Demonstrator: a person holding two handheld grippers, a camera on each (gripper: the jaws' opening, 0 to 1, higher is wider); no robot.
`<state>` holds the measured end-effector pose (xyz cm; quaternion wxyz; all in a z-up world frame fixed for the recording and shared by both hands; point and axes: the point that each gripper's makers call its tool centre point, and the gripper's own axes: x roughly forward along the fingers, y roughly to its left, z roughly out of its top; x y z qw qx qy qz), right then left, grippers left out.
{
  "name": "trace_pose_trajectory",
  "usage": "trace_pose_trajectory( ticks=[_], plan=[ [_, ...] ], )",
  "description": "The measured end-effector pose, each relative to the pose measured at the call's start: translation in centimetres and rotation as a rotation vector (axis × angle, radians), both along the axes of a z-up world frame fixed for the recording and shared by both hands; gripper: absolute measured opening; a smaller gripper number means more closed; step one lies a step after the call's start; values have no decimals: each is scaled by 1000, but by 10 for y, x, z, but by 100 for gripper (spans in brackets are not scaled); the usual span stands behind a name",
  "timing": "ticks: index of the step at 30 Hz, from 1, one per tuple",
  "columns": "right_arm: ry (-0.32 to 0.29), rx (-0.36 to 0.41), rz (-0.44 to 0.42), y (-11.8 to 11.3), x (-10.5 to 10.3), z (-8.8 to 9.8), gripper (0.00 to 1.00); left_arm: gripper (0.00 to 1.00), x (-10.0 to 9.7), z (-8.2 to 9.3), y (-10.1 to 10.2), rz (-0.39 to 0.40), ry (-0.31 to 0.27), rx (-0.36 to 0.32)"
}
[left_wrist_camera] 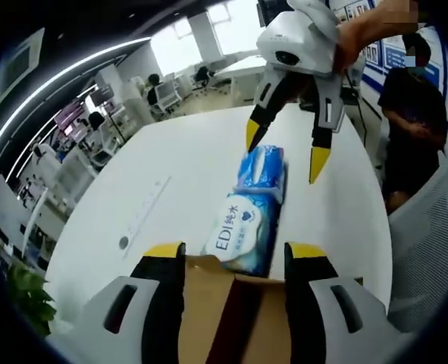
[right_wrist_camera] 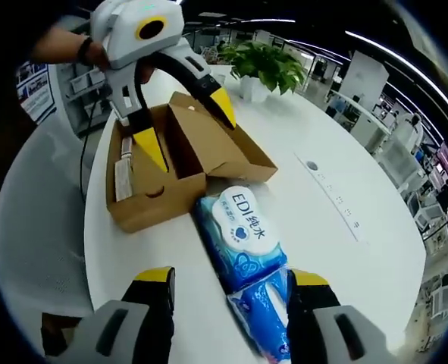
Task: Operate the shoe box by opening the lid, removing the specified soft item, and placing it in the target area until the item is outside and the box remains undamaged.
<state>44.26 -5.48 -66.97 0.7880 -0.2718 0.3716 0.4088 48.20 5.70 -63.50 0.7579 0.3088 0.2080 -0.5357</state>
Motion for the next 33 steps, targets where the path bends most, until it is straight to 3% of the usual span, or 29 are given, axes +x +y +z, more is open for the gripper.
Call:
trace_pose_trajectory(
  ticks=[14, 23, 33],
  plan=[
    [-7, 109, -18, 47, -4, 11, 57, 52, 0, 11, 77, 173, 37, -81],
    [-19, 154, -14, 78, -15, 9, 58, 52, -2, 18, 125, 266, 36, -115],
    [-17, 185, -20, 99, -24, 10, 57, 52, -9, 19, 172, 351, 27, -144]
  ],
)
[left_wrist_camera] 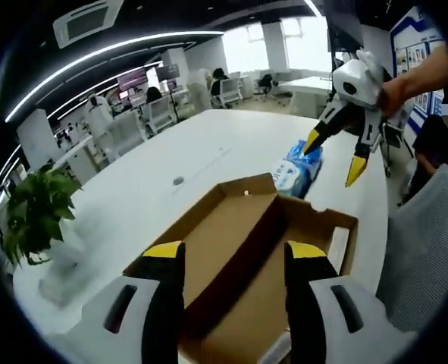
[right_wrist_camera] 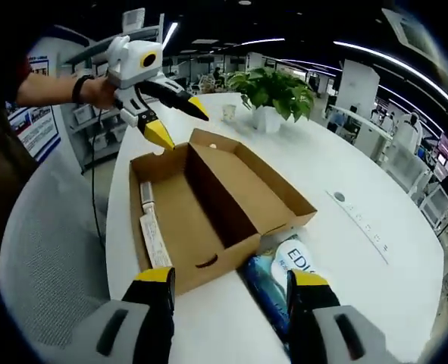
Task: Operate the shoe box by opening the lid, removing the specified soft item, and placing it in the target area until the item is outside and the box remains undamaged.
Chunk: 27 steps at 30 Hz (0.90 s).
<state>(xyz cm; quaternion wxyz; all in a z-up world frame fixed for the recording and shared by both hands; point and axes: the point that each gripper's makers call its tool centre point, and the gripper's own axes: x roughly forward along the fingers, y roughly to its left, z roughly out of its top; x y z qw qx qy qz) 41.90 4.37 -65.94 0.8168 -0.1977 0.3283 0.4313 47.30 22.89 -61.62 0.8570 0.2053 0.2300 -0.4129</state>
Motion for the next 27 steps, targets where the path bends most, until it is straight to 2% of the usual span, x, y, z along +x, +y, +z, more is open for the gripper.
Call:
trace_pose_trajectory(
  ticks=[13, 18, 23, 27],
  plan=[
    [-27, 65, -41, 23, -7, 4, 57, 53, -7, 4, 38, 109, 18, -89],
    [-14, 109, -72, 29, -10, 4, 58, 54, -10, 5, 49, 148, 26, -131],
    [-1, 128, -98, 30, -14, 2, 60, 55, -13, 0, 59, 172, 40, -140],
    [9, 178, -150, 31, -13, 4, 62, 55, -17, -1, 65, 198, 48, -163]
  ],
)
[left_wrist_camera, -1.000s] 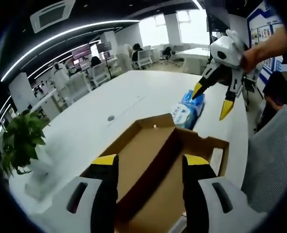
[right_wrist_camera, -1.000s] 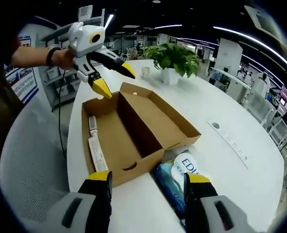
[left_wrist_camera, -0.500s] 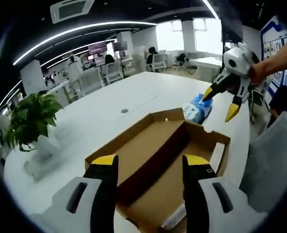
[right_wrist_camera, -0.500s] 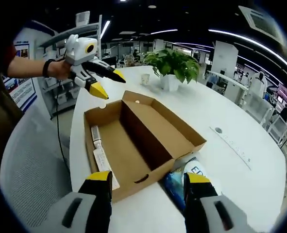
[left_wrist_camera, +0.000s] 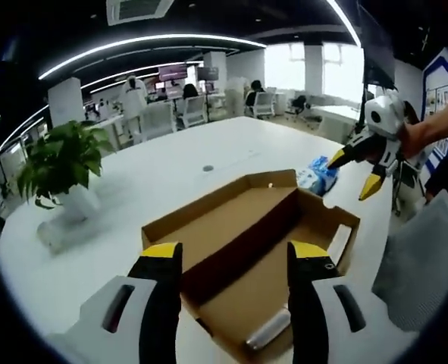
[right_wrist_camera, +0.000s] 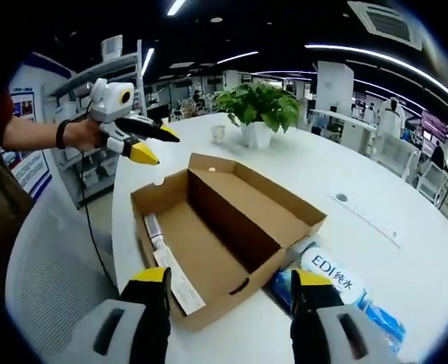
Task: Operate the shoe box by opening the lid, removing the specified soft item, and placing it in the target area until the item is outside and the box remains undamaged.
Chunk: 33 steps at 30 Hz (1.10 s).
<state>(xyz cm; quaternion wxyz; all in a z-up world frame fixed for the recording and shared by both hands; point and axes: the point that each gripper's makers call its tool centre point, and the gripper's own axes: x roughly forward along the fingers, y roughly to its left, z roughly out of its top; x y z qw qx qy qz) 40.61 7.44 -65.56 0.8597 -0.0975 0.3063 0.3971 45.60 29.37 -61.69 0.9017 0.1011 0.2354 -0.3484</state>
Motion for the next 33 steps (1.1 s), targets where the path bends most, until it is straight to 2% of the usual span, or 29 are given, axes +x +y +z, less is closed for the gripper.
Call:
trace_pose_trajectory(
  ticks=[6, 14, 21, 33],
  plan=[
    [4, -1, -11, -2, -2, -2, 62, 57, -7, -5, 5, 20, 15, -20],
    [26, -12, -2, 0, -14, -13, 62, 58, -15, -6, 17, 93, 25, -70],
    [16, -49, 32, 5, -19, -14, 61, 60, -24, -11, 23, 121, 38, -83],
    [-5, -111, 108, 17, -10, -9, 61, 60, -37, -7, 29, 140, 28, -84]
  ],
)
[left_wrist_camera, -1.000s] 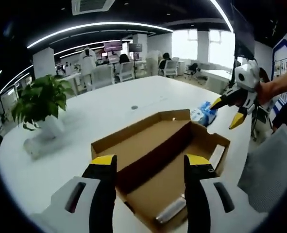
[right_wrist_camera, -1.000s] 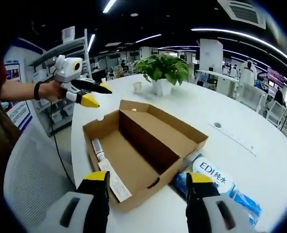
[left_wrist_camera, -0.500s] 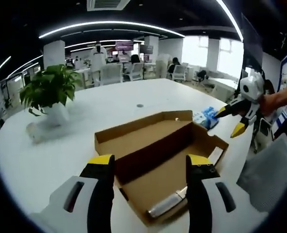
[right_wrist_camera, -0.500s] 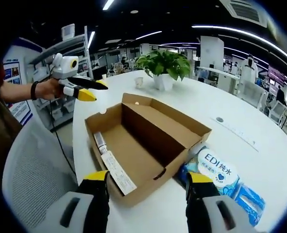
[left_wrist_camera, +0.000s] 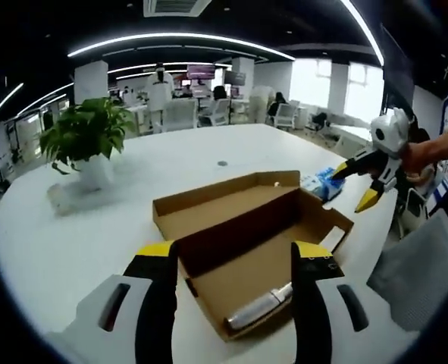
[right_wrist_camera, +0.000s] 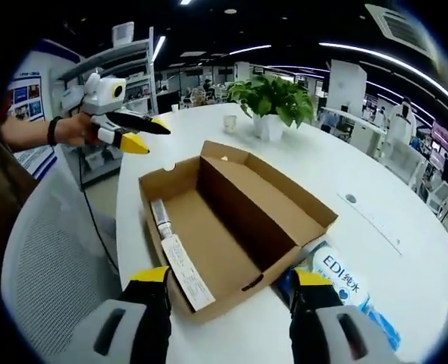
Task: Operate the shoe box by opening the lid, removing the specified soft item, and placing it in the target area until the item is outside and the box remains undamaged.
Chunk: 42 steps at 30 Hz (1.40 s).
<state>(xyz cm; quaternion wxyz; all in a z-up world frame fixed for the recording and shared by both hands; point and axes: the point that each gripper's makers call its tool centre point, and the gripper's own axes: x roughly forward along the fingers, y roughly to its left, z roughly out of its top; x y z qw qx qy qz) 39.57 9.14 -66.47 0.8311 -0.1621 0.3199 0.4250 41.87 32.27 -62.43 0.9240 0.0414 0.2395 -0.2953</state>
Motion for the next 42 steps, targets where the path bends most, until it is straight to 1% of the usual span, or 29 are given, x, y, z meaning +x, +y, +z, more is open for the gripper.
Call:
trace_pose_trajectory(
  ticks=[4, 7, 9, 13, 16, 19, 21, 22, 23, 25, 26, 28, 31, 34, 35, 36, 37, 40, 42],
  plan=[
    [-7, -55, 63, 8, 2, -3, 61, 60, -5, 1, 5, 12, 3, -8],
    [-6, -77, 101, 14, 4, -6, 61, 59, -11, 4, 5, 13, 2, -7],
    [-1, -95, 124, 19, 7, -9, 61, 59, -14, 4, 6, 12, 1, -1],
    [5, -153, 192, 25, 8, -18, 61, 59, -18, 4, 7, 15, 0, -4],
    [10, -177, 230, 29, 8, -23, 61, 59, -22, 5, 7, 6, -2, 6],
    [25, -234, 287, 30, 9, -33, 63, 59, -24, 4, 8, 6, -2, 9],
    [46, -268, 303, 29, 8, -38, 64, 59, -25, 4, 8, 9, 0, 7],
    [47, -313, 314, 25, 10, -43, 64, 59, -26, 4, 8, 9, 0, 6],
    [51, -338, 330, 23, 10, -46, 64, 59, -28, 4, 8, 9, 0, 6],
    [64, -337, 344, 26, 10, -51, 65, 59, -29, 3, 8, 8, 2, 7],
    [82, -327, 353, 28, 8, -52, 66, 59, -30, 2, 7, 5, 3, 10],
    [103, -332, 376, 31, 4, -56, 67, 59, -32, 1, 7, 1, 4, 16],
    [101, -360, 405, 33, 4, -60, 64, 59, -33, -1, 8, 2, 7, 17],
    [110, -370, 416, 36, 4, -64, 62, 59, -34, -2, 9, 8, 10, 15],
    [115, -391, 423, 35, 4, -67, 61, 59, -34, -2, 9, 8, 10, 16],
    [121, -416, 424, 32, 5, -69, 61, 58, -34, -2, 9, 6, 10, 22],
    [126, -403, 417, 34, 6, -69, 62, 58, -34, -2, 9, 5, 10, 28],
    [115, -413, 402, 32, 12, -67, 65, 58, -34, -2, 10, 6, 7, 34],
    [109, -411, 391, 30, 17, -65, 63, 58, -34, -2, 11, 9, 8, 30]
  ],
)
